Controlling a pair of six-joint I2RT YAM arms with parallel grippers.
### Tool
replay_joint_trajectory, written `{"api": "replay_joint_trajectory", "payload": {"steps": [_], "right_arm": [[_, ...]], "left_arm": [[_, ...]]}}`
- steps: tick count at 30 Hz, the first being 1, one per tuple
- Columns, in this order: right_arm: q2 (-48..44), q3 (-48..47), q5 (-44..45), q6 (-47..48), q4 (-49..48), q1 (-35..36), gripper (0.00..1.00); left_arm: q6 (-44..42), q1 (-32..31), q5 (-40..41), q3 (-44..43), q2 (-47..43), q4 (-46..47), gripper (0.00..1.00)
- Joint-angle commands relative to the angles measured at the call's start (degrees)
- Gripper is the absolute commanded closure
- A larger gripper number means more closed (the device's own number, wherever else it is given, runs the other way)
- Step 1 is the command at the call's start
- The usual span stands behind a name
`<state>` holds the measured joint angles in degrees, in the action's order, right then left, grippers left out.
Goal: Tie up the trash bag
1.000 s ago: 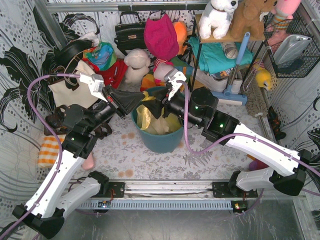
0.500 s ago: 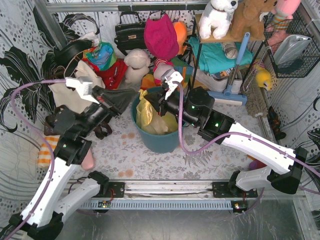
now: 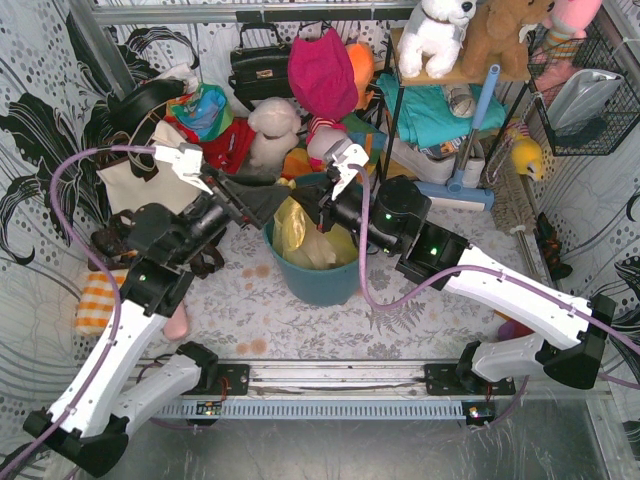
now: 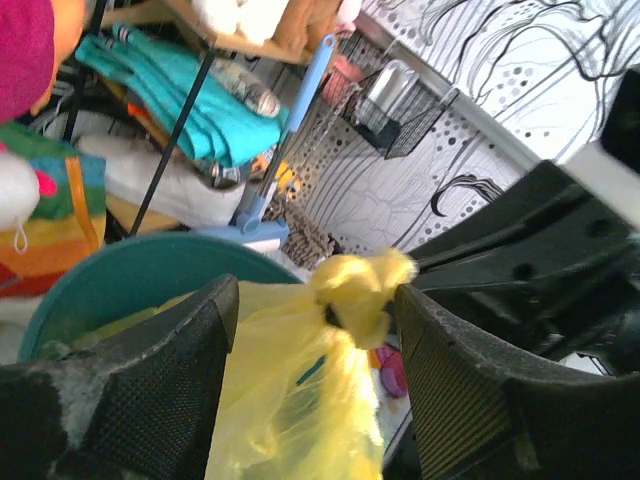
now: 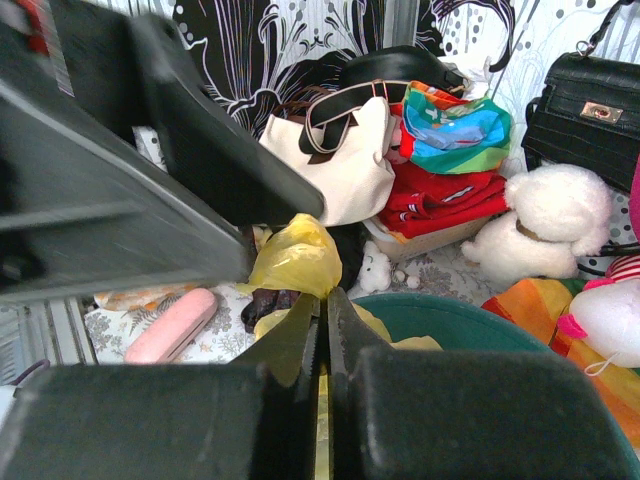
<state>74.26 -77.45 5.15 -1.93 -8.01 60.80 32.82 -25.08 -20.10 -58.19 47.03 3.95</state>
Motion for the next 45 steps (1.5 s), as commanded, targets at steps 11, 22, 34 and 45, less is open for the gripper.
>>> {"api": "replay_joint_trajectory", "payload": {"steps": [11,22,34,45], "right_arm": [[-2.01,1.06,-0.39,-1.36,-3.02,0.31,1.0],[-2.34,2.0,-0.2,-1.75,-3.66,0.31,1.0],[-3.23,3.68,0.81,-2.23,-3.77,0.29,1.0],[-3.71,3.94,0.86,-2.31,-5.17,0.28,1.0]], "left_arm": [[16.48,0.08,-5.91,8.99,0.39,26.42,0.5],[12.45,0.08,-7.1,3.71,1.47,24.82,0.87],[4.29,0.08,-6.12,0.1,-3.19,22.77,0.82],[3.32,0.1,-2.79,-2.33,0.29,4.85,0.59]]}}
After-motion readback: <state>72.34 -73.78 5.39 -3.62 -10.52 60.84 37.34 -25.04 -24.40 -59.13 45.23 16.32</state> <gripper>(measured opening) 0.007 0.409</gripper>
